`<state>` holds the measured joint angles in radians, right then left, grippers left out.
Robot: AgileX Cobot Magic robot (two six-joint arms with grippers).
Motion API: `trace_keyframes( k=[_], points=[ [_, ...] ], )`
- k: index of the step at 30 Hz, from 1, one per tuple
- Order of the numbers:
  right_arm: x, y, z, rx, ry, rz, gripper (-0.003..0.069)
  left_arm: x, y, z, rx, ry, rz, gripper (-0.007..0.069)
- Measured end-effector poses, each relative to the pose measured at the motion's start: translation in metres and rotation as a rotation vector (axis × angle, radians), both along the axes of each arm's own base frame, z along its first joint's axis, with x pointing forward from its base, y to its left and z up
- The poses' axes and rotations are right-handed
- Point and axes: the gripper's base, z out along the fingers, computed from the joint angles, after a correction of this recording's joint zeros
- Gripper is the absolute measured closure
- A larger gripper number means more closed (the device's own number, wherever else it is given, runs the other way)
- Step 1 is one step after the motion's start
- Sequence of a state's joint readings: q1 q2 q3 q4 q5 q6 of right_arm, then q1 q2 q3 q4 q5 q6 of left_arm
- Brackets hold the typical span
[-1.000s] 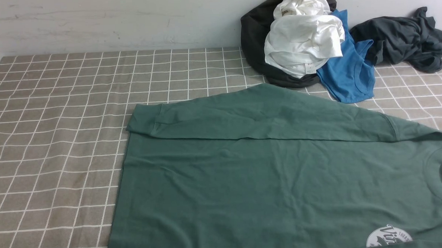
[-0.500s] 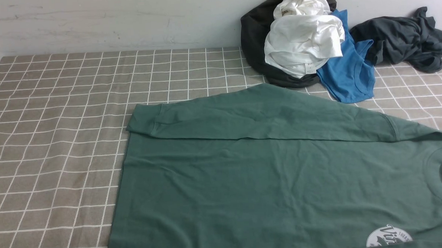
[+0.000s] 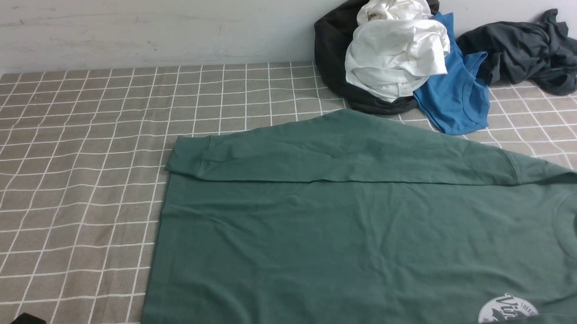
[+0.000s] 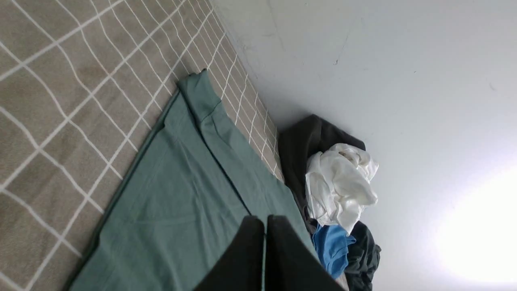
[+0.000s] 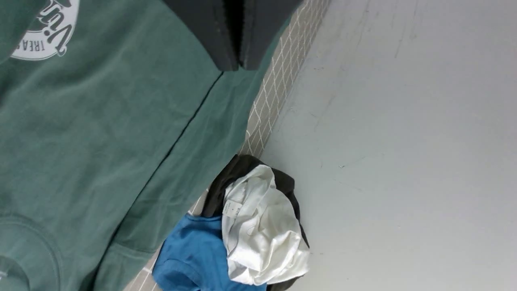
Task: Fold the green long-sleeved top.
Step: Use the left arm to clamp the cuff closest to it
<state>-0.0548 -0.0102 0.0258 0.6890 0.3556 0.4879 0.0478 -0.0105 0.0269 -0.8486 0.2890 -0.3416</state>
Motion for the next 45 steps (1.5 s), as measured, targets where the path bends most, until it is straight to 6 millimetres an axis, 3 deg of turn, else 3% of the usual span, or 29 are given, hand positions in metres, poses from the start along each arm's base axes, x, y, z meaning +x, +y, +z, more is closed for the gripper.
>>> trace_keyframes(
  k=[4,9,13,18,20,23,28,33,39,43,45],
  points=[
    [0.000,-0.002,0.002,-0.010,-0.025,-0.016,0.0673,-0.001,-0.004,-0.001,0.089,0.011,-0.053,0.0631],
    [0.001,-0.002,0.003,-0.196,-0.053,-0.003,0.0673,-0.013,-0.016,0.041,0.431,-0.094,-0.229,0.0631],
    [0.000,-0.002,0.007,-0.385,-0.082,0.017,0.0673,-0.008,-0.023,0.065,0.627,0.030,-0.429,0.0631],
    [0.014,-0.004,0.045,-0.667,-0.060,0.060,0.0673,0.022,-0.020,0.091,0.939,0.316,-0.786,0.0631],
    [0.020,-0.002,0.058,-0.749,-0.043,0.100,0.0673,0.030,-0.019,0.097,0.977,0.349,-0.843,0.0631],
    [0.044,0.005,0.090,-0.958,0.066,0.323,0.0673,0.048,-0.023,0.101,1.039,0.405,-1.004,0.0617],
    [0.067,0.024,0.130,-1.024,0.191,0.747,0.0673,0.064,-0.043,0.084,1.127,0.452,-1.254,0.0525],
    [0.072,0.049,0.131,-1.005,0.314,1.132,0.0673,0.082,-0.067,0.056,1.276,0.522,-1.440,0.0324],
    [0.068,0.053,0.121,-1.148,0.412,1.207,0.0673,0.108,-0.097,0.023,1.410,0.484,-1.492,0.0176],
    [0.069,0.049,0.119,-1.215,0.450,1.189,0.0673,0.125,-0.111,-0.001,1.441,0.473,-1.485,0.0158],
    [0.069,0.048,0.119,-1.229,0.461,1.182,0.0673,0.135,-0.118,-0.024,1.441,0.512,-1.501,0.0156]
  ],
)
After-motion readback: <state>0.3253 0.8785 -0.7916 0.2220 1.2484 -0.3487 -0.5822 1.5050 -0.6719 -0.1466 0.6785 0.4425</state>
